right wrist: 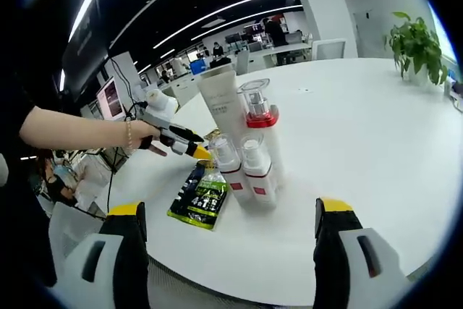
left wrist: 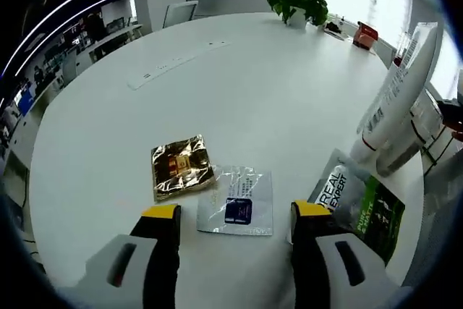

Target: Arrange the skincare products in the storage area until every visible bottle or jar stands upright without overlapping.

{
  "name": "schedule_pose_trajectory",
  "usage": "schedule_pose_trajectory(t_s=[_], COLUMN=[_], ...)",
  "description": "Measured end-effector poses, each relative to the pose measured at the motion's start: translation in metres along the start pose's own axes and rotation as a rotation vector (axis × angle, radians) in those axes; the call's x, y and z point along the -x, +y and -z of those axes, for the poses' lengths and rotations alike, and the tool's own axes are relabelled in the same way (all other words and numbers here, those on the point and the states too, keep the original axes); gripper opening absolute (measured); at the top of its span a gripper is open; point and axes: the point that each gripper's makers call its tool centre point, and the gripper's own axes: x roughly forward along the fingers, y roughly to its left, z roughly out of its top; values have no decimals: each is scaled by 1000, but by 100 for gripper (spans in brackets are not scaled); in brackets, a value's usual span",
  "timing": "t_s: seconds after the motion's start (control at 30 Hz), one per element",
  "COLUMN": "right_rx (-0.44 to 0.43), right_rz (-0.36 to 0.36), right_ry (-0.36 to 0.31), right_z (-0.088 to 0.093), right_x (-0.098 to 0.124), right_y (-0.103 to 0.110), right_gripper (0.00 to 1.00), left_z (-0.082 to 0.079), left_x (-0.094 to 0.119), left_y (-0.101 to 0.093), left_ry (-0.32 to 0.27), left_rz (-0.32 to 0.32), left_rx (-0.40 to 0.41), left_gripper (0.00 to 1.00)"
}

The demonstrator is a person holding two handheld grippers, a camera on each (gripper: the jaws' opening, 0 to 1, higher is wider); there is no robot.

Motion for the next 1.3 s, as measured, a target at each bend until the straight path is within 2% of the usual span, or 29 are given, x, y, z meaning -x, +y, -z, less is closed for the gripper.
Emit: schedule_pose_trajectory(t_s=[0.13,0.3,0.6,0.8,0.87,1.03,1.3], right_rx=[-3,-3,-8,-7,-6,-6,3], right_rz=[4,4,6,3,1,-2,-11], right_ry=[0,1,-5,-7,-7,-11,-14], right_z=[1,1,0,-1,-1,-2,-3], right_x=[-1,-1,-1,0,0,0,1], right_y=[-1,-2,-3,-2,-2,-1,2], right_gripper=[96,96,96,96,96,96,96], left_z=[-6,-12,-12,-14,-12,-10,-7], left_x=[-1,-3,-1,7,15,19,41], left_y=[0,-7,-4,-10,-16,-20,-22], left_ry=[-12,-17,6,-3,-5,-7,0], left_rz=[0,23,29,52,67,118,137], left_rx=[-38,-68,-115,-148,-162,-199,-240], left_gripper=[55,38,37,38,38,38,38])
